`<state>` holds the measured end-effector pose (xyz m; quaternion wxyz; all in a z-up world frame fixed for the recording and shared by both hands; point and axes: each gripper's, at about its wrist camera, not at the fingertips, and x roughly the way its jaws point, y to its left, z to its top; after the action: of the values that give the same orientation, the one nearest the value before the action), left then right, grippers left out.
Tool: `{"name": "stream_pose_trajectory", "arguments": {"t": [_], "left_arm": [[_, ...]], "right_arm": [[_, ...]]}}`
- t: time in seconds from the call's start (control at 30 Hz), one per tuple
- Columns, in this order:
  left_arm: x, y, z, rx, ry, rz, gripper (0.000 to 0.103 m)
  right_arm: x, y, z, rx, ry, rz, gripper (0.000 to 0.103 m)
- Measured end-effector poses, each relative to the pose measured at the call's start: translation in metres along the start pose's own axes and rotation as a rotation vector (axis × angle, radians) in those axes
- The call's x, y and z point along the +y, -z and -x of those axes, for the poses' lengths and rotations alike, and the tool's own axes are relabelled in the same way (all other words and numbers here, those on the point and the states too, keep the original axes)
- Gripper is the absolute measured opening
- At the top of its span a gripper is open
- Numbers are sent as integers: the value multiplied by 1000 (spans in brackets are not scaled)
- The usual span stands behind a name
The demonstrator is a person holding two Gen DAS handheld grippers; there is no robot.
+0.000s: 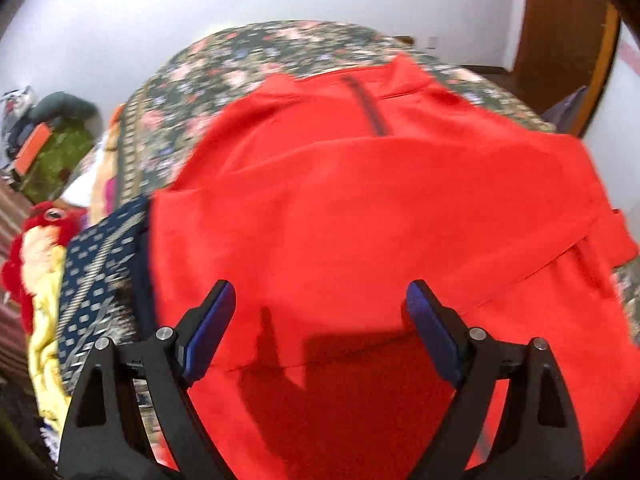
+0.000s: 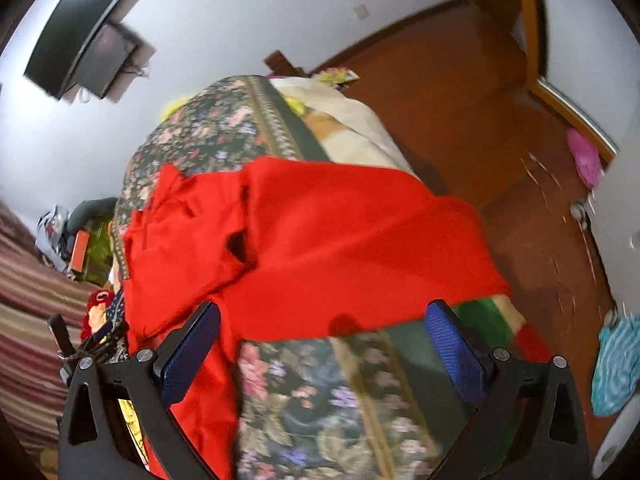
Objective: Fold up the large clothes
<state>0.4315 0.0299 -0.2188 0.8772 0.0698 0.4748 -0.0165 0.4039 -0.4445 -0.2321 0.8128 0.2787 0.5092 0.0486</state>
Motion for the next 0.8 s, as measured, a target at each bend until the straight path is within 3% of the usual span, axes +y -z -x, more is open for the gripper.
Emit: {"name": "stream_pose_trajectory", "arguments": {"t": [0.27, 0.47, 0.6, 0.7, 0.73, 0.77, 0.8], "left_arm": [[-57, -16, -38, 35, 42, -63, 88], [-56, -22, -59, 24, 37, -31, 94], [-56, -23, -60, 20, 37, -23, 95], [-55, -20, -57, 19, 31, -33, 95], [-55, -18, -56, 23, 34, -32, 95], [-54, -16, -55, 29, 40, -29, 95], [-51, -14, -54, 35, 47, -24, 95]], "right_arm": [[-64, -7, -44, 80, -76, -227, 102], [-79, -30, -75, 61, -104, -293, 102], [-83, -45, -87, -14, -80, -358, 96], [-76, -54, -85, -60, 20, -322, 63], [-72, -57, -84, -66, 59, -293, 36], [-67, -60, -82, -68, 94, -262, 25], [-66, -60, -79, -76, 102, -250, 24]]}}
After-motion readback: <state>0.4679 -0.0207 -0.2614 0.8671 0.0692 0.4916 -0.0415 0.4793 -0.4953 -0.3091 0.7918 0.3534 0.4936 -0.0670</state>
